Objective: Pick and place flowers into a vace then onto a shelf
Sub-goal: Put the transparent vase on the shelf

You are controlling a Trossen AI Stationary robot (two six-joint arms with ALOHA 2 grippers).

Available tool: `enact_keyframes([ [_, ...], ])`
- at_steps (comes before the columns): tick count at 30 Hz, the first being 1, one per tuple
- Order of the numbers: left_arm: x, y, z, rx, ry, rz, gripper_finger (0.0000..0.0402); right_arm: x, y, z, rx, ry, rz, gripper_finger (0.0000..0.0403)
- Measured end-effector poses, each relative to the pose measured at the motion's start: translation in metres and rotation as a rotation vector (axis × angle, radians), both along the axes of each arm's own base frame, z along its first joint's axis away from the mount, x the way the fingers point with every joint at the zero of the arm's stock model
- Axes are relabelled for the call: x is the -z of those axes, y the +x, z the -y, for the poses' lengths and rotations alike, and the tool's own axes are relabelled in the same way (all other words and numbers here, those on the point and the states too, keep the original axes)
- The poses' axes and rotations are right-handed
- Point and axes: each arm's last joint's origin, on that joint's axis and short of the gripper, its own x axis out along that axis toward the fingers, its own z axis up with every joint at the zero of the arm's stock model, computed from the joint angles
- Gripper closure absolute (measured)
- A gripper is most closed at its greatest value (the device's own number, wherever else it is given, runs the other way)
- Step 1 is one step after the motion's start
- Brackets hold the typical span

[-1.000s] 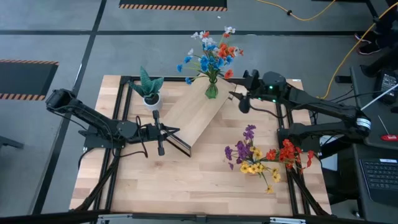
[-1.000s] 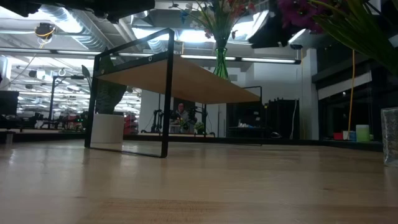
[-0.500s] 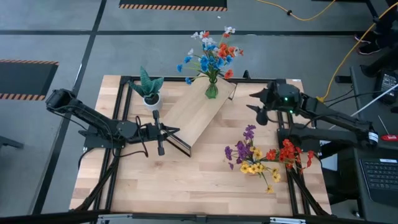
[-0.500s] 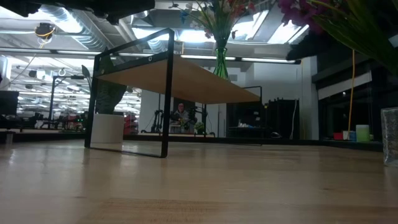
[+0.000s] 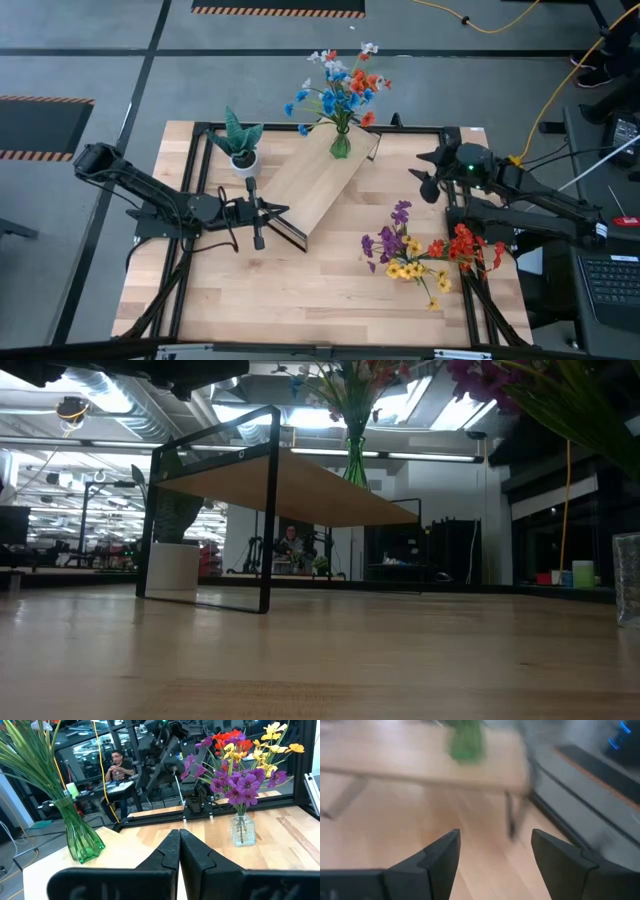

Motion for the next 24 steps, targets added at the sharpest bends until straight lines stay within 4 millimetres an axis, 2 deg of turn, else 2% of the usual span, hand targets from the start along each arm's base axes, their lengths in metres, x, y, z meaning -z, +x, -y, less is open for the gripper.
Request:
enact_keyframes([
  [3,0.000,0.000,0.000,0.000,-0.004,0.001,0.0396,0.007,-0.004,0.002,0.110,0.019,-0.074,0.0157],
  [15,0.000,0.000,0.000,0.000,-0.004,0.000,0.0395,-0.013,-0.006,0.000,0.128,0.039,0.017,0.0157],
  [24,0.000,0.000,0.000,0.000,-0.003,0.000,0.0393,-0.051,-0.009,-0.011,-0.055,0.087,0.159,0.0160],
])
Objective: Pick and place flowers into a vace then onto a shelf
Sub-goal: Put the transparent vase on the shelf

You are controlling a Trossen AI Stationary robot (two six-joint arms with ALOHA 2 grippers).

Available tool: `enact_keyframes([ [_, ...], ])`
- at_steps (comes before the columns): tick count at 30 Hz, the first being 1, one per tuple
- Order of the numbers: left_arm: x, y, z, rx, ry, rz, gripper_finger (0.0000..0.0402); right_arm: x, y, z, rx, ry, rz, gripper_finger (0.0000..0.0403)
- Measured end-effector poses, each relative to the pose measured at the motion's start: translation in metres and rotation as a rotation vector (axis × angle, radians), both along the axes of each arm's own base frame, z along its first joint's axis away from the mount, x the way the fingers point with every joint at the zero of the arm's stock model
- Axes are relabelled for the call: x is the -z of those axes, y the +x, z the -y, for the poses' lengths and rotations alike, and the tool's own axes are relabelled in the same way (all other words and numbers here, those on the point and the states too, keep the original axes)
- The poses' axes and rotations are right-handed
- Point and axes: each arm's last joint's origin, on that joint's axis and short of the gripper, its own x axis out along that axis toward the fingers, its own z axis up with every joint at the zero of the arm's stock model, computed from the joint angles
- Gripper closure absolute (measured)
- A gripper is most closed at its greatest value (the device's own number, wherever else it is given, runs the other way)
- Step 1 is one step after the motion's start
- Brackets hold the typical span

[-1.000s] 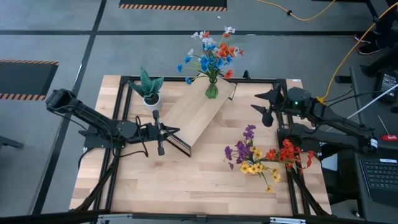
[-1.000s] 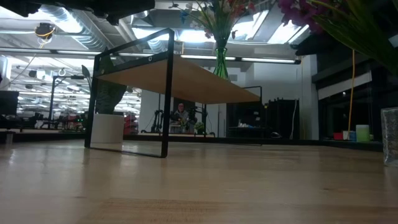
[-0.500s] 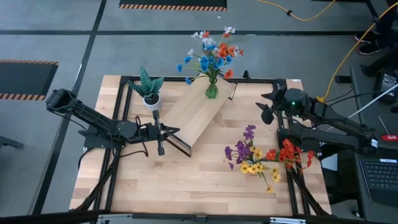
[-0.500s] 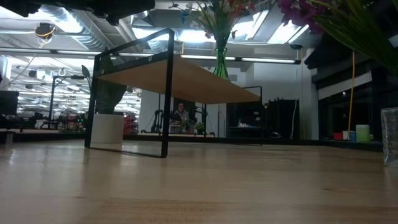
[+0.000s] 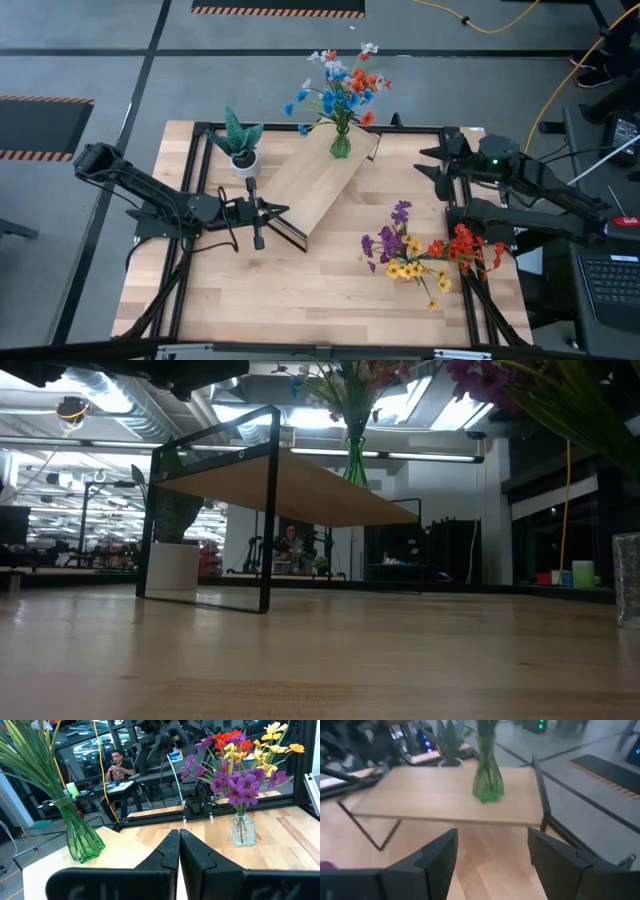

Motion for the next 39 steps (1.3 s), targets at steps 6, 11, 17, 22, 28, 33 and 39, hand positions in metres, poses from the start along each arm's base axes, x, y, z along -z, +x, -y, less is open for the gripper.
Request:
enact_keyframes([
  [6,0.000,0.000,0.000,0.000,0.000,0.000,0.0397,-0.025,-0.004,-0.012,-0.094,-0.002,0.058,0.0195],
  [11,0.000,0.000,0.000,0.000,0.001,0.000,0.0398,-0.033,0.004,-0.020,-0.140,0.051,0.063,0.0237],
  [17,0.000,0.000,0.000,0.000,0.002,0.000,0.0398,-0.034,0.023,-0.029,-0.108,0.020,-0.051,0.0331],
  [22,0.000,0.000,0.000,0.000,0.001,0.001,0.0397,-0.051,0.034,-0.043,-0.160,-0.016,-0.075,0.0395],
  [28,0.000,0.000,0.000,0.000,0.002,0.001,0.0397,-0.070,0.043,-0.059,-0.110,0.008,-0.164,0.0399],
  [33,0.000,0.000,0.000,0.000,0.001,0.002,0.0399,-0.072,0.064,-0.084,-0.140,0.012,-0.280,0.0400],
  [39,0.000,0.000,0.000,0.000,0.001,0.002,0.0395,-0.073,0.075,-0.118,-0.145,0.060,-0.402,0.0401],
])
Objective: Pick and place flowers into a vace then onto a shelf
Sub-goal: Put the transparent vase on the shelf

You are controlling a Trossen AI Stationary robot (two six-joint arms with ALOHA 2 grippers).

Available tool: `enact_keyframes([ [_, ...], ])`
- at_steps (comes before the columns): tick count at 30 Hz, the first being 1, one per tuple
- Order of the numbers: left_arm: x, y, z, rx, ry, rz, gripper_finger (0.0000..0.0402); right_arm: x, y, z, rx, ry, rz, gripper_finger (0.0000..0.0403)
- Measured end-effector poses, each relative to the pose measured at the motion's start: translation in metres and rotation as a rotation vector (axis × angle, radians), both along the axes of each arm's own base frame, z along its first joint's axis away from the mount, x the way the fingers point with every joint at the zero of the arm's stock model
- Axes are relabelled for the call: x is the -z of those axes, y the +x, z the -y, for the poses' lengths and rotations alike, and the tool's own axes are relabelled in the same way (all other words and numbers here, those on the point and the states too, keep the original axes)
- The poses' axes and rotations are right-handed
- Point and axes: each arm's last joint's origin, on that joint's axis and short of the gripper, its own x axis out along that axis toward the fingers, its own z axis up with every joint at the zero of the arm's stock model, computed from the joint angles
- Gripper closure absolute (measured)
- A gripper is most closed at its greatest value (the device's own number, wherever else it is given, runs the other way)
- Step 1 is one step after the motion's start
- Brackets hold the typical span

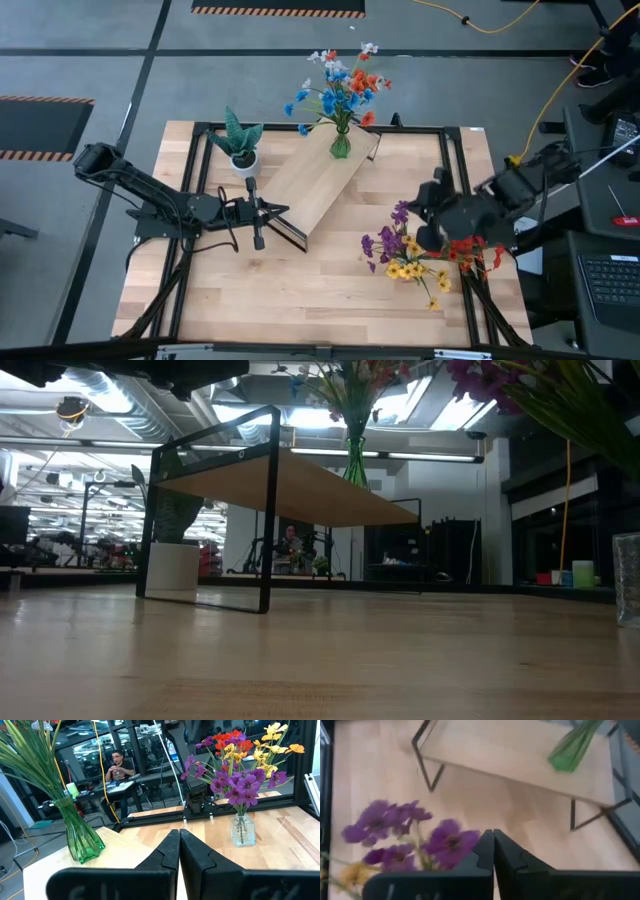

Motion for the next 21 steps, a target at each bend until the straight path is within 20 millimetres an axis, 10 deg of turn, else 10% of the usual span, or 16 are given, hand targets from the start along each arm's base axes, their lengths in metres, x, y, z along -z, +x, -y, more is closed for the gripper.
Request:
enact_keyframes([
  [11,0.000,0.000,0.000,0.001,-0.013,0.003,0.0395,-0.024,-0.001,-0.072,-0.053,0.107,0.105,0.0401],
  [21,0.000,0.000,0.000,0.001,-0.054,0.012,0.0397,-0.008,-0.002,-0.144,-0.001,0.207,0.025,0.0402],
])
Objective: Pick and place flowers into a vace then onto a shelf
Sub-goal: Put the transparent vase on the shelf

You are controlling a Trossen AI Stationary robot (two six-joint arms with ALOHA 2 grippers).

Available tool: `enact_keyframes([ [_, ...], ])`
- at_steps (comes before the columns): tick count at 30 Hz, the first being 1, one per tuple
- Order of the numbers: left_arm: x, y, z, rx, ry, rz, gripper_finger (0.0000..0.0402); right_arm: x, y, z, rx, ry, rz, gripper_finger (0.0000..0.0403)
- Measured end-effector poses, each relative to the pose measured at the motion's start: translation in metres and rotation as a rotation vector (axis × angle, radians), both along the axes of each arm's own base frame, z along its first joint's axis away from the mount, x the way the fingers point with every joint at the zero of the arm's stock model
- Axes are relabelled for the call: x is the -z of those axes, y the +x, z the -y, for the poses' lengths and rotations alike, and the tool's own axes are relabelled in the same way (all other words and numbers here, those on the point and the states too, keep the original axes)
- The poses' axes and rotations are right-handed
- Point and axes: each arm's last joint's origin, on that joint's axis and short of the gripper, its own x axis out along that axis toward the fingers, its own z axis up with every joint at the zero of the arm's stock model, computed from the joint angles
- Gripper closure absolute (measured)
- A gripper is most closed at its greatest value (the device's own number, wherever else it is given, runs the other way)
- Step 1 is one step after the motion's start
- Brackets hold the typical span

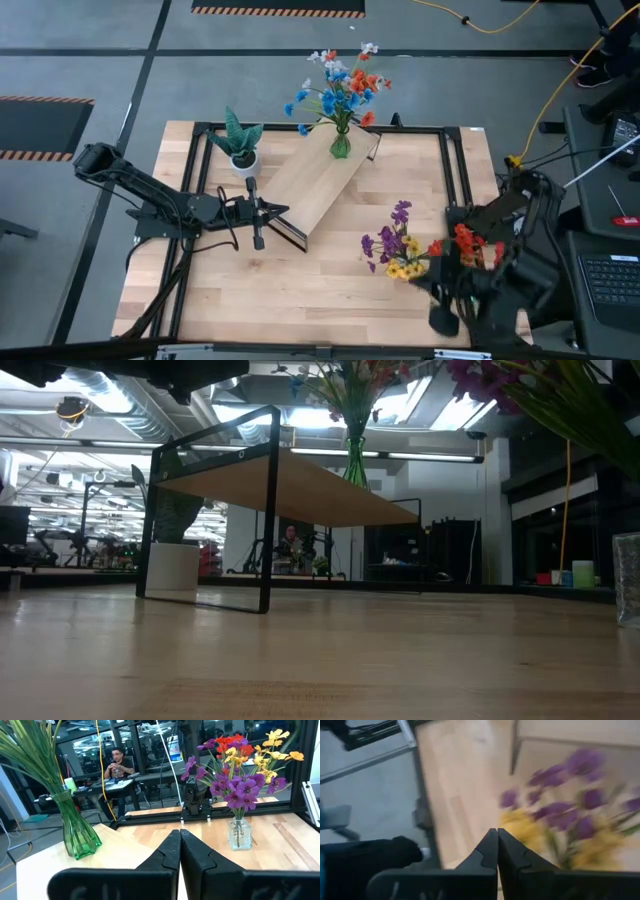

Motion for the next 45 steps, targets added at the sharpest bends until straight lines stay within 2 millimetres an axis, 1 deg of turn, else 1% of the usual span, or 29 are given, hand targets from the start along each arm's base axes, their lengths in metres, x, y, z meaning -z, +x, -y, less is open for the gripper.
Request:
enact_keyframes([
  [6,0.001,0.000,0.000,0.001,-0.022,0.000,0.0398,0.003,-0.010,-0.047,-0.019,0.088,0.003,0.0402],
  [10,0.001,0.000,0.000,0.001,-0.022,-0.001,0.0400,0.014,-0.015,-0.075,-0.021,0.104,-0.005,0.0402],
  [13,0.001,0.000,0.000,0.001,-0.022,-0.001,0.0398,0.030,-0.015,-0.086,0.025,0.089,-0.028,0.0402],
  [17,0.001,0.000,0.000,0.001,-0.024,-0.001,0.0396,0.054,-0.019,-0.094,0.114,0.018,-0.079,0.0402],
  [20,0.001,0.000,0.000,0.001,-0.039,0.003,0.0399,0.063,-0.028,-0.100,0.167,0.007,-0.090,0.0402],
  [26,0.001,0.000,0.000,0.001,-0.045,0.004,0.0399,0.076,-0.040,-0.114,0.189,0.016,-0.028,0.0396],
  [29,0.001,0.000,0.000,0.001,-0.046,0.004,0.0396,0.086,-0.039,-0.121,0.197,-0.003,-0.024,0.0395],
  [35,0.001,0.000,0.000,0.001,-0.061,0.007,0.0394,0.100,-0.030,-0.126,0.178,-0.079,-0.041,0.0394],
  [41,0.001,0.000,0.000,0.001,-0.070,0.003,0.0399,0.104,-0.027,-0.128,0.198,-0.081,-0.007,0.0394],
  [43,0.001,0.000,0.000,0.001,-0.070,0.003,0.0399,0.108,-0.027,-0.127,0.204,-0.100,0.019,0.0394],
  [45,0.001,0.000,0.000,0.001,-0.070,0.003,0.0398,0.117,-0.028,-0.125,0.222,-0.119,0.022,0.0393],
])
